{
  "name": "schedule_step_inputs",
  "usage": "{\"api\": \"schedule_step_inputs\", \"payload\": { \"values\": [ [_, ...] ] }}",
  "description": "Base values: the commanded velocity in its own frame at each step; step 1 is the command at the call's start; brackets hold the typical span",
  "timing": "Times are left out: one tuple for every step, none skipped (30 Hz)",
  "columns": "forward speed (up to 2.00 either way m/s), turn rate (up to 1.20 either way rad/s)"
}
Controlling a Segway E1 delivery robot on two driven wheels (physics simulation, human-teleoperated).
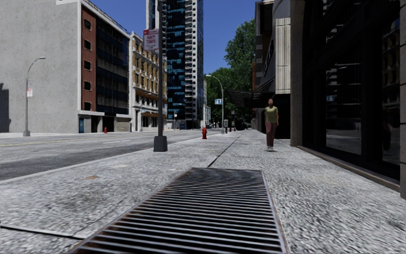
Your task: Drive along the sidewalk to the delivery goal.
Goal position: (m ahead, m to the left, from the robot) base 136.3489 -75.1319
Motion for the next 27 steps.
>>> {"api": "schedule_step_inputs", "payload": {
  "values": [
    [2.0,0.33],
    [2.0,0.36],
    [2.0,0.37],
    [2.0,0.37],
    [2.0,0.37],
    [2.0,0.37],
    [2.0,0.37],
    [2.0,0.37],
    [2.0,0.37],
    [2.0,0.37],
    [2.0,0.37],
    [2.0,0.36],
    [2.0,0.36],
    [2.0,0.35],
    [2.0,0.34],
    [2.0,0.28],
    [2.0,0.28],
    [2.0,0.0],
    [2.0,0.0],
    [2.0,0.0],
    [2.0,0.0],
    [2.0,0.0],
    [1.99,0.0],
    [1.99,0.0],
    [1.99,-0.01],
    [1.99,-0.15],
    [1.99,-0.15]
  ]
}}
